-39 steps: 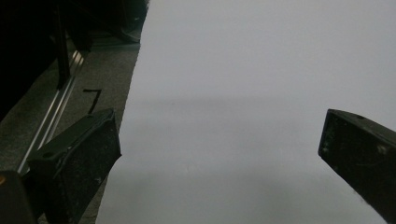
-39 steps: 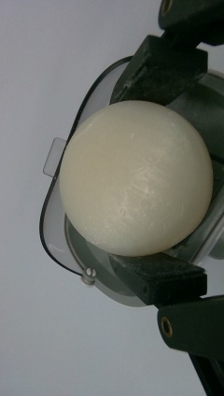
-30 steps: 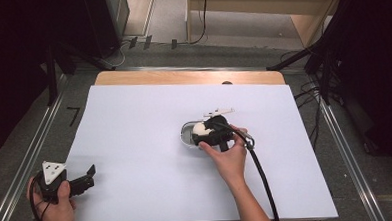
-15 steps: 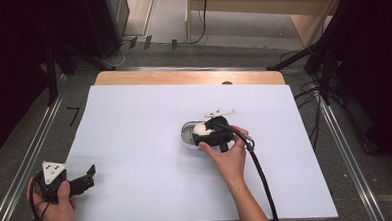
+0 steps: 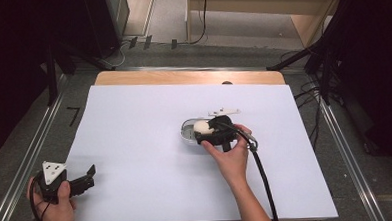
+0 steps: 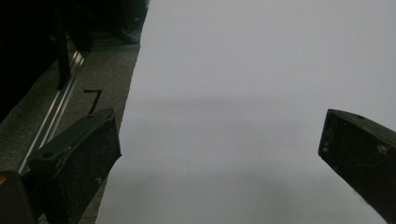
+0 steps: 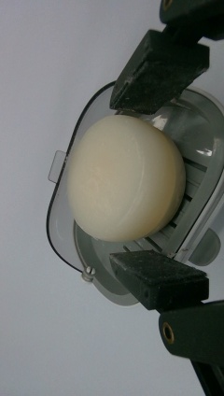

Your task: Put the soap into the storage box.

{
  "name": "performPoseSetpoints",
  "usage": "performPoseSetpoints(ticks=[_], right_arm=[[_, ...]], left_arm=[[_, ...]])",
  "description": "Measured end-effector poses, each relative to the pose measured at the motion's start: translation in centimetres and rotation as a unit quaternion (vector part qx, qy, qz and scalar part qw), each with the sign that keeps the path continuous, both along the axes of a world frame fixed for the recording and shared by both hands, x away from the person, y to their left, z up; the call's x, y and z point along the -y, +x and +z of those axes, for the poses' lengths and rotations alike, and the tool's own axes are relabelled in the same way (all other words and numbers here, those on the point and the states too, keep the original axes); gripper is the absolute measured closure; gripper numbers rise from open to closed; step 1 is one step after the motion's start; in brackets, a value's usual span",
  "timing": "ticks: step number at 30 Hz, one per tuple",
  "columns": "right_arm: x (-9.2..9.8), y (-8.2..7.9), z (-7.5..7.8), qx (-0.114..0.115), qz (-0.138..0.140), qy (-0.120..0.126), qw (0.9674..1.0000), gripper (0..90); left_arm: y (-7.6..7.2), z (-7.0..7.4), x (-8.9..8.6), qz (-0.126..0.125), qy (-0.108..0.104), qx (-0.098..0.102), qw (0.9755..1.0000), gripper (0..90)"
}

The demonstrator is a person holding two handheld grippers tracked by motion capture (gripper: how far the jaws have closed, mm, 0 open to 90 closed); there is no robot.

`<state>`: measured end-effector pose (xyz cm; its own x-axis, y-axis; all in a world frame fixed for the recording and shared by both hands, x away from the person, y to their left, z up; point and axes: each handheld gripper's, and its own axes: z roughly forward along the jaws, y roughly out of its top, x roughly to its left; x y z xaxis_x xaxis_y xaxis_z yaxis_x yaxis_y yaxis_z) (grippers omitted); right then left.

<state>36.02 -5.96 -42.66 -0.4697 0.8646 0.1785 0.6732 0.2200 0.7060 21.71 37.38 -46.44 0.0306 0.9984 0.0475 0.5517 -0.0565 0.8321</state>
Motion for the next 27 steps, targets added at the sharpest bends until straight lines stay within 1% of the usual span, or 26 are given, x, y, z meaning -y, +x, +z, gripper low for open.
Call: performPoseSetpoints(ticks=[11,27], right_arm=[[0.4,-0.1,0.5,0.011,-0.005,0.011,0.9999,22.3],[2.0,-0.7,2.0,0.028,-0.014,0.024,0.9992,19.4]], left_arm=[[0.0,0.0,0.0,0.000,0.001,-0.001,1.0000,0.0],[0.0,0.0,0.1,-0.001,0.003,-0.003,1.0000,0.0]])
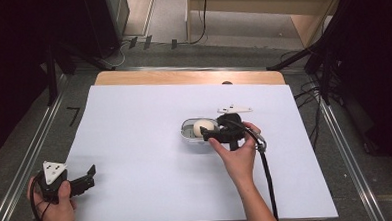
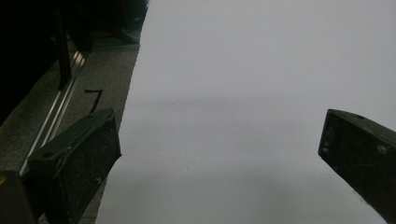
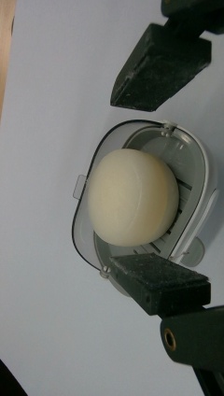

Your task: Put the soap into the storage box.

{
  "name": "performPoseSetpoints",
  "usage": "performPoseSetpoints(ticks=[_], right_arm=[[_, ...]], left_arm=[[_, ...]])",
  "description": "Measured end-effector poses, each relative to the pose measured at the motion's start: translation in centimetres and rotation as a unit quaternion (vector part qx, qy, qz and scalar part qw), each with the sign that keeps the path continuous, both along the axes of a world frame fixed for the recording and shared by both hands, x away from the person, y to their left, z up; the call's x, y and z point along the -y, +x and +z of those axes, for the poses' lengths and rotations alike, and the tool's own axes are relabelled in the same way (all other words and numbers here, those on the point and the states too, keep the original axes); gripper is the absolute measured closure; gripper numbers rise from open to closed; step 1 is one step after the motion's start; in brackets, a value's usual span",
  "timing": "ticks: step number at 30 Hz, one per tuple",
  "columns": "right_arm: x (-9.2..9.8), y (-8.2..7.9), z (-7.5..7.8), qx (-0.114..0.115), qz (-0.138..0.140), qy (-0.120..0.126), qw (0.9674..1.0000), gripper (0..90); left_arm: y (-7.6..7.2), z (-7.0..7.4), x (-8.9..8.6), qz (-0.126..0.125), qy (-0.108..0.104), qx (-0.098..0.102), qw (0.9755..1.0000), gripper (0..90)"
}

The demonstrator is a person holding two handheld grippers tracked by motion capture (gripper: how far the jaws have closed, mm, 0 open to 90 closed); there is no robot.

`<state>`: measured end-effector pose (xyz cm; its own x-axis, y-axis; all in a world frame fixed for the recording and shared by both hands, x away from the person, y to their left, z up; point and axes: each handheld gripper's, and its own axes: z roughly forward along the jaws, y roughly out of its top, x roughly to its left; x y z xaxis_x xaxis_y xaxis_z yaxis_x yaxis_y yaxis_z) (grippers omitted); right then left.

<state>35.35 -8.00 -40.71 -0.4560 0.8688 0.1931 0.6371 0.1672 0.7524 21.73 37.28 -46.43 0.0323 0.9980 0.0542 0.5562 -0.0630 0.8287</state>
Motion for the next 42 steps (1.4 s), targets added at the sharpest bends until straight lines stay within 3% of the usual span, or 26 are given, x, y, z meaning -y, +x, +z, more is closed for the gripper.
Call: performPoseSetpoints(ticks=[25,42], right_arm=[[4.9,-1.3,-0.1,0.005,-0.025,0.028,0.9993,13.4],[8.6,-2.5,-1.3,0.008,-0.045,0.027,0.9986,13.2]], left_arm=[[0.0,0.0,0.0,0.001,0.000,0.001,1.0000,0.0],[0.0,0.0,0.0,0.001,0.002,0.001,1.0000,0.0]])
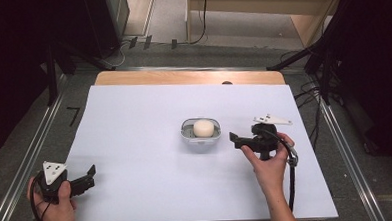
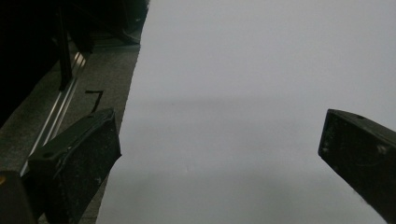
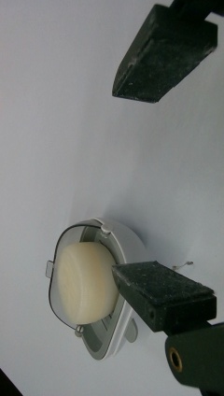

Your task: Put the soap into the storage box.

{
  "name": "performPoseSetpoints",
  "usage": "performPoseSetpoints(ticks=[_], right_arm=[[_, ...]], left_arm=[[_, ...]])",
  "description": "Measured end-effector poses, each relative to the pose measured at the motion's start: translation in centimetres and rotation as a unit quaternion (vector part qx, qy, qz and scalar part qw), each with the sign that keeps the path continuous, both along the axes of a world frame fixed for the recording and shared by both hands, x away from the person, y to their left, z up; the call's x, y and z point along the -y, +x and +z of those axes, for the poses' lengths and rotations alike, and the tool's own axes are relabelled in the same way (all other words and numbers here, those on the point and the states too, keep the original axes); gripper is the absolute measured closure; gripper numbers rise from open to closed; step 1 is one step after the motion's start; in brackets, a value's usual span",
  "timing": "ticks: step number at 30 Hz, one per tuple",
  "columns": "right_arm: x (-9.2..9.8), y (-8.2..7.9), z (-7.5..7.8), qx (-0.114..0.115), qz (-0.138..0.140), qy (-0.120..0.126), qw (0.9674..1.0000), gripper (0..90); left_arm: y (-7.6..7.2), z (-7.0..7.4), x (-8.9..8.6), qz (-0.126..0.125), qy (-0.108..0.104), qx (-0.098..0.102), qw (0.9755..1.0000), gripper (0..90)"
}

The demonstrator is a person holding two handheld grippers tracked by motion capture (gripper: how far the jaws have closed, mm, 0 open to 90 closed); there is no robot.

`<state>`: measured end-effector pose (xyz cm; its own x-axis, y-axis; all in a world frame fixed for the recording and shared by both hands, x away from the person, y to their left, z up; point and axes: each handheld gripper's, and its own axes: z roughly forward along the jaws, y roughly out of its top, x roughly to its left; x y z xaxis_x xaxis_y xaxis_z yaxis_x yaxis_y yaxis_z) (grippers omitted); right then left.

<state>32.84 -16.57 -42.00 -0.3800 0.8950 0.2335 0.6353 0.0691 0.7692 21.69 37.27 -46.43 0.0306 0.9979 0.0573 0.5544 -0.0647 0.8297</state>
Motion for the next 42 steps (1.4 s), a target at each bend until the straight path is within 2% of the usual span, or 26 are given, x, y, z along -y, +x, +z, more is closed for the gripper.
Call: performPoseSetpoints(ticks=[8,28,42], right_arm=[[1.4,-0.5,-0.6,-0.003,-0.011,-0.011,0.9999,12.7],[6.0,-2.3,-2.7,-0.014,-0.044,-0.010,0.9989,12.7],[8.1,-3.4,-3.7,-0.018,-0.061,-0.015,0.9979,12.7]], left_arm=[[0.0,0.0,0.0,0.000,-0.001,0.001,1.0000,0.0],[0.0,0.0,0.0,0.000,0.001,0.000,1.0000,0.0],[0.0,0.0,0.0,0.000,0.001,0.001,1.0000,0.0]])
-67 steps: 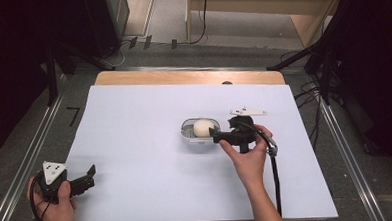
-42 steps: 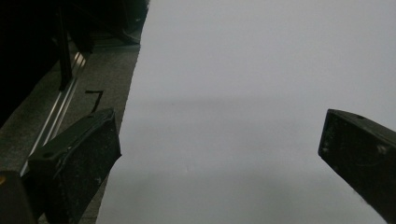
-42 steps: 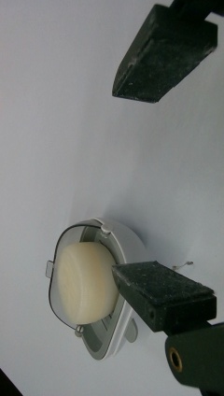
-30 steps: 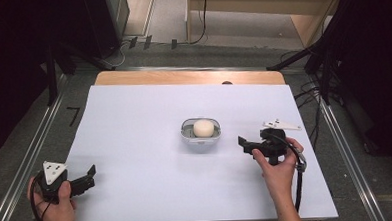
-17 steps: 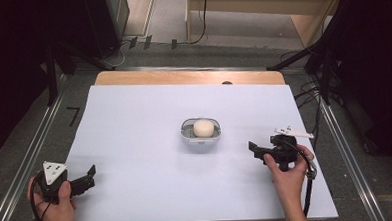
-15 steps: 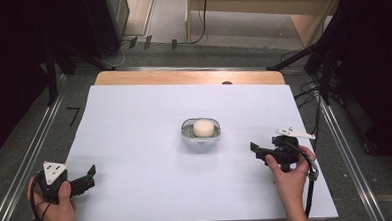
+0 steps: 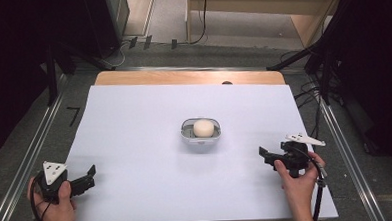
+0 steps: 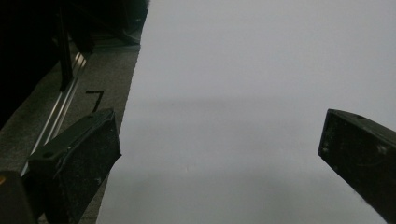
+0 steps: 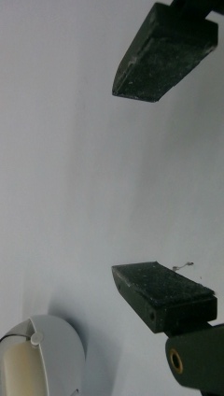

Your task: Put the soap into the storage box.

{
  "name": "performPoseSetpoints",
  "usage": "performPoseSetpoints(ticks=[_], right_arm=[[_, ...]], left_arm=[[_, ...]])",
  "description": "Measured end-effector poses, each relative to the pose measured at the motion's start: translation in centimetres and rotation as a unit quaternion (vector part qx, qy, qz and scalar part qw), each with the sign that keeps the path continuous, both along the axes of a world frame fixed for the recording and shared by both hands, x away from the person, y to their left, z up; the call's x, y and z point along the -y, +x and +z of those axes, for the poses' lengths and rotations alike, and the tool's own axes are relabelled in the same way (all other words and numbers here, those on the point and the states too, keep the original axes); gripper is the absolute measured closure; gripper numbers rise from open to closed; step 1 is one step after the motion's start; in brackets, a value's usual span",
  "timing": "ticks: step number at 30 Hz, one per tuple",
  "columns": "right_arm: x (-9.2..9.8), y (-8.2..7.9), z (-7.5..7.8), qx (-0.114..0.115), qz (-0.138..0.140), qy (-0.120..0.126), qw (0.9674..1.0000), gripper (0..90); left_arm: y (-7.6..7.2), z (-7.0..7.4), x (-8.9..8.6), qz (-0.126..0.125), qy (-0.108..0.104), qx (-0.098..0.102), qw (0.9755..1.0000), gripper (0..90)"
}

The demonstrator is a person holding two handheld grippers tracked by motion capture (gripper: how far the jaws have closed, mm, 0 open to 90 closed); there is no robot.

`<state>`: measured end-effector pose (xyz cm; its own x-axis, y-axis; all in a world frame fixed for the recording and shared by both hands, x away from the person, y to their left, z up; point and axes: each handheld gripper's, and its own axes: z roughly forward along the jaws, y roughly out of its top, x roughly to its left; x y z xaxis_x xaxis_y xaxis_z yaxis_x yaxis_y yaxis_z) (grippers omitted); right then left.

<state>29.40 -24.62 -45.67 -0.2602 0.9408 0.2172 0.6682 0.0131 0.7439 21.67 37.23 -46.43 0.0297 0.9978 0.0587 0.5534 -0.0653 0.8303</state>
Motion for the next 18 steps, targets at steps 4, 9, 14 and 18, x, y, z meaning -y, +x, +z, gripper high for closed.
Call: performPoseSetpoints(ticks=[4,9,14,18], right_arm=[[0.6,-0.3,-0.2,0.001,-0.005,-0.002,1.0000,12.7],[1.6,-0.8,-0.5,0.001,-0.011,-0.001,0.9999,12.7],[2.5,-1.3,-0.8,0.002,-0.016,-0.003,0.9999,12.7],[3.2,-1.7,-1.0,0.001,-0.022,-0.006,0.9997,12.7]], left_arm=[[0.0,0.0,0.0,-0.001,-0.001,0.001,1.0000,0.0],[0.0,0.0,0.0,-0.001,-0.001,0.000,1.0000,0.0],[0.0,0.0,0.0,-0.001,-0.001,0.000,1.0000,0.0],[0.0,0.0,0.0,-0.001,-0.001,0.000,1.0000,0.0]])
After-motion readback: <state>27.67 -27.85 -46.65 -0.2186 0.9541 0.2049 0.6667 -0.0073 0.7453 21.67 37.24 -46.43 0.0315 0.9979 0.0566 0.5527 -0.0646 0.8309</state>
